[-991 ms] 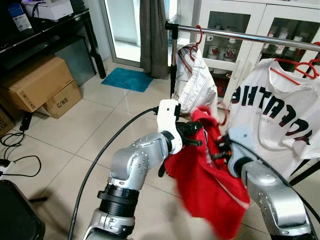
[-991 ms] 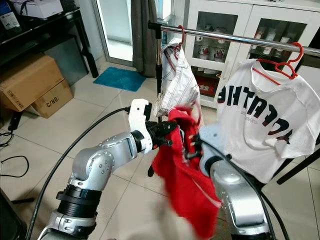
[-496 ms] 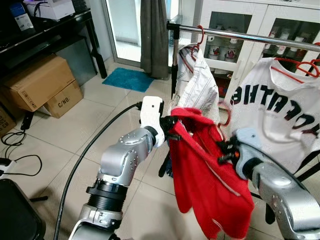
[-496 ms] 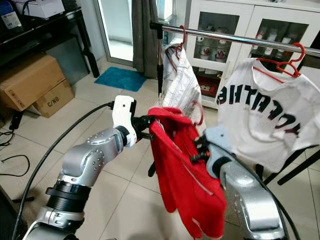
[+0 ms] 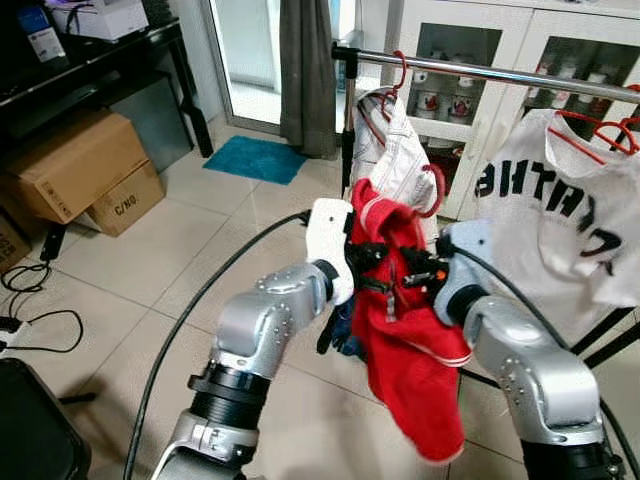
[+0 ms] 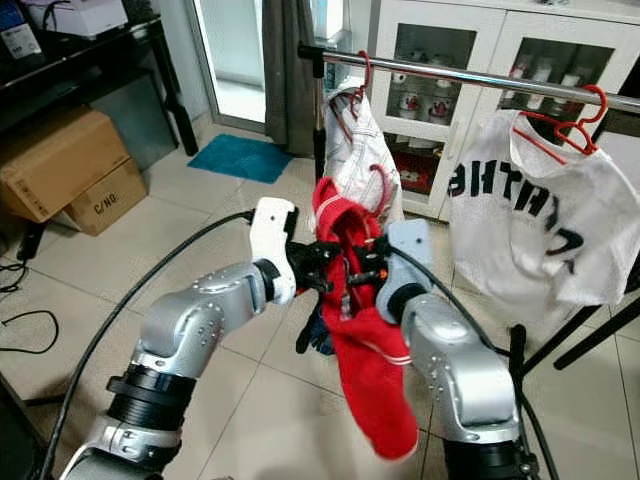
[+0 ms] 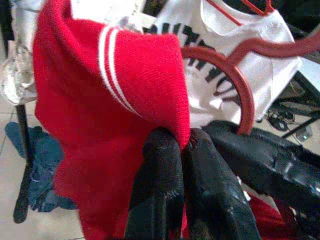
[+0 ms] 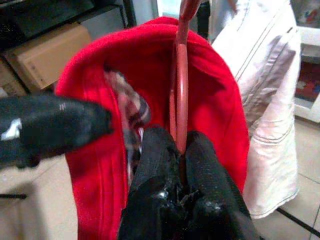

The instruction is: Hang hanger

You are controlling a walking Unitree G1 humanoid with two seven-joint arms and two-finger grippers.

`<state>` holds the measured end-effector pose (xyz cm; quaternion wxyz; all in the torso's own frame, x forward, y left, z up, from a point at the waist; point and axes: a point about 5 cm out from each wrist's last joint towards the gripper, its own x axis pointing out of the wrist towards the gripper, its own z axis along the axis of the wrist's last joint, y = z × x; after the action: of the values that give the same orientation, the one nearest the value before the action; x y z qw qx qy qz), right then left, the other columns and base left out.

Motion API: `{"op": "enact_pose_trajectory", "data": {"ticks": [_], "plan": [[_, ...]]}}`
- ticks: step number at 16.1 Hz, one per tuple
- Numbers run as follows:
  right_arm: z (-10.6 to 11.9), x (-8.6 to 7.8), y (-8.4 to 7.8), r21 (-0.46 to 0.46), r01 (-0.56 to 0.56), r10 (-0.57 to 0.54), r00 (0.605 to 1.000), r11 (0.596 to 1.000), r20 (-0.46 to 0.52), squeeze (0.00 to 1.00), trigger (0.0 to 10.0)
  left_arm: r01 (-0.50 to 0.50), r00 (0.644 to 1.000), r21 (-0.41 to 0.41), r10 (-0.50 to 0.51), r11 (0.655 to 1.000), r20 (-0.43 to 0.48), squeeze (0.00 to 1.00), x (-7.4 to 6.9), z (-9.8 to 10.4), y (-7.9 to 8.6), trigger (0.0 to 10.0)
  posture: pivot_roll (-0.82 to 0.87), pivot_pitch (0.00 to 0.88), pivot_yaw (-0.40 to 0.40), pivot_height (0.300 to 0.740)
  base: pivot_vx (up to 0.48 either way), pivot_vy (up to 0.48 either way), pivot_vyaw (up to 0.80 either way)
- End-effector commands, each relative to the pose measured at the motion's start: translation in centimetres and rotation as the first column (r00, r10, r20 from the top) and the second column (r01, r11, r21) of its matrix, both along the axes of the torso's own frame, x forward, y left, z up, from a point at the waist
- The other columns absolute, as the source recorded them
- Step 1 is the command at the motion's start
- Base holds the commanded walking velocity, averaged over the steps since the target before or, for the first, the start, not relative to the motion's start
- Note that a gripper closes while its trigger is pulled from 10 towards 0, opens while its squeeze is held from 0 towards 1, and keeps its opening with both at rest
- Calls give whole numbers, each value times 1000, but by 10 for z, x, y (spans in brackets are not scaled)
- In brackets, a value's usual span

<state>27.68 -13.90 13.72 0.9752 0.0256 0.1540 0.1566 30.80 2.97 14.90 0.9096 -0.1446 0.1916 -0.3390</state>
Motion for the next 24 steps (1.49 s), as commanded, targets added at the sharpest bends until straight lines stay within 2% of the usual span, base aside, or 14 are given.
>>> {"op": "enact_pose_trajectory", "data": {"ticks": [1,3,4,5,6,7,8,11,12,13,14,15,24], "plan": [[2,0,1,2,-6,6,1000,1000,17,0,10000,-1,1000,-6,2,1000,23,0,3,8,1,0,-107,0,46,740,0,0,0],[0,1,2,-12,-25,25,1000,1000,11,0,10000,20,998,35,-22,999,60,0,3,11,2,0,-107,0,47,740,0,0,0],[2,1,3,-5,-26,26,999,1000,21,0,10000,43,997,114,-51,993,61,0,1,4,4,2118,-108,0,48,740,0,0,0],[2,1,3,-3,-25,25,999,1000,24,0,10000,44,997,131,-53,990,62,0,1,3,5,2118,-108,0,51,740,0,0,0],[3,2,2,-6,-26,27,999,1000,34,0,10000,30,995,198,-47,980,83,0,3,0,9,10000,-108,0,51,740,0,0,0],[5,2,1,-15,-27,28,999,1000,44,0,10000,57,991,209,-81,976,110,796,3,1,16,10000,-108,0,54,740,0,0,0],[6,2,1,5,-36,36,998,999,50,0,10000,70,988,210,-97,975,119,1000,3,3,19,10000,-108,0,54,740,0,0,0],[11,2,-1,70,-44,40,997,997,61,0,10000,173,976,191,-195,966,100,1000,-6,7,26,10000,-103,0,54,740,0,0,0],[12,2,-2,83,-65,60,996,994,69,0,10000,262,955,211,-285,942,87,1000,-15,7,30,10000,-100,0,53,740,0,0,0],[12,2,-3,84,-68,63,996,994,67,0,10000,289,946,218,-313,932,88,1000,-18,9,33,10000,-97,0,50,740,0,0,0],[12,2,-4,78,-71,66,996,994,67,0,10000,287,945,220,-312,932,92,1000,-18,10,36,10000,-97,0,50,740,0,0,0],[13,2,-6,72,-91,86,994,993,70,0,10000,268,948,220,-298,938,112,1000,-16,14,45,10000,-95,0,51,740,0,0,0],[13,2,-6,72,-91,86,994,993,70,0,10000,268,948,220,-298,938,112,1000,-16,14,45,10000,-95,0,51,740,0,0,0]]}}
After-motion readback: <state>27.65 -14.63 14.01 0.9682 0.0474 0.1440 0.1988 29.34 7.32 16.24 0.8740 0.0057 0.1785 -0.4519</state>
